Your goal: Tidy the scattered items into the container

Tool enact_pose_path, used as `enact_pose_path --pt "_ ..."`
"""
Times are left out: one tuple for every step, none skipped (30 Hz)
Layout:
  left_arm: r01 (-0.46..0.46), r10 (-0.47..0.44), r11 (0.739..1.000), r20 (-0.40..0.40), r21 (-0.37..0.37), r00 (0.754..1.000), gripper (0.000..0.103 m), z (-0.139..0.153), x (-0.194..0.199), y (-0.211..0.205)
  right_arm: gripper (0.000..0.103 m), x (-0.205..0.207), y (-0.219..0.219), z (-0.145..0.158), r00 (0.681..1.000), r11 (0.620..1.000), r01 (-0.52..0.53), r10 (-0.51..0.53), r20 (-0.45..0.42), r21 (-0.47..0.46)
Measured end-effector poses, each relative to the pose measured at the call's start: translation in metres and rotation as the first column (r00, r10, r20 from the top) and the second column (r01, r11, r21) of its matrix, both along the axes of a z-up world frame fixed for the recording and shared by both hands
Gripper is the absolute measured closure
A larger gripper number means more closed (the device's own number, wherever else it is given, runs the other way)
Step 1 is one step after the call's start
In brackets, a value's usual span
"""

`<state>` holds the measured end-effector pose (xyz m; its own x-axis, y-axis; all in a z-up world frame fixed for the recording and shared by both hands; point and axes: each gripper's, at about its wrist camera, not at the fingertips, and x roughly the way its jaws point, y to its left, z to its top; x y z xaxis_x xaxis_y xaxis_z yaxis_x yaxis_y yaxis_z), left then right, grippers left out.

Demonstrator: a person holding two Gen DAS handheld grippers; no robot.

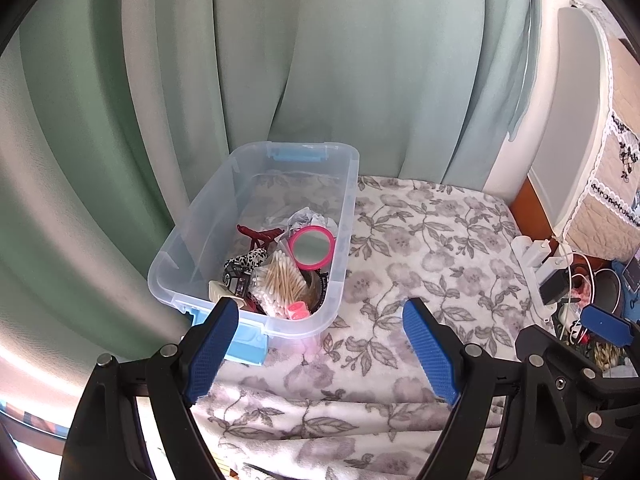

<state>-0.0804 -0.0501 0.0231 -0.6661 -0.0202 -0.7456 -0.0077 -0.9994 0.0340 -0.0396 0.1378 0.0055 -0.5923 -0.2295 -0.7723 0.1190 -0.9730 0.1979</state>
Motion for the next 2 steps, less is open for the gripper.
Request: enact_pose_path --pt "0.002 -0.002 1.0 -0.001 -0.002 1.0 0.018 0.0001 0.0003 -0.0001 0.0 0.0004 0.0005 0.0009 1.0 1.0 -0.002 0.002 0.0 0.002" --pt "0.004 -0.004 1.0 -0.002 -0.004 1.0 0.018 0.0001 0.0008 -0.0001 0.0 0.0005 0.0009 0.0016 1.0 1.0 -0.003 0.003 0.0 0.004"
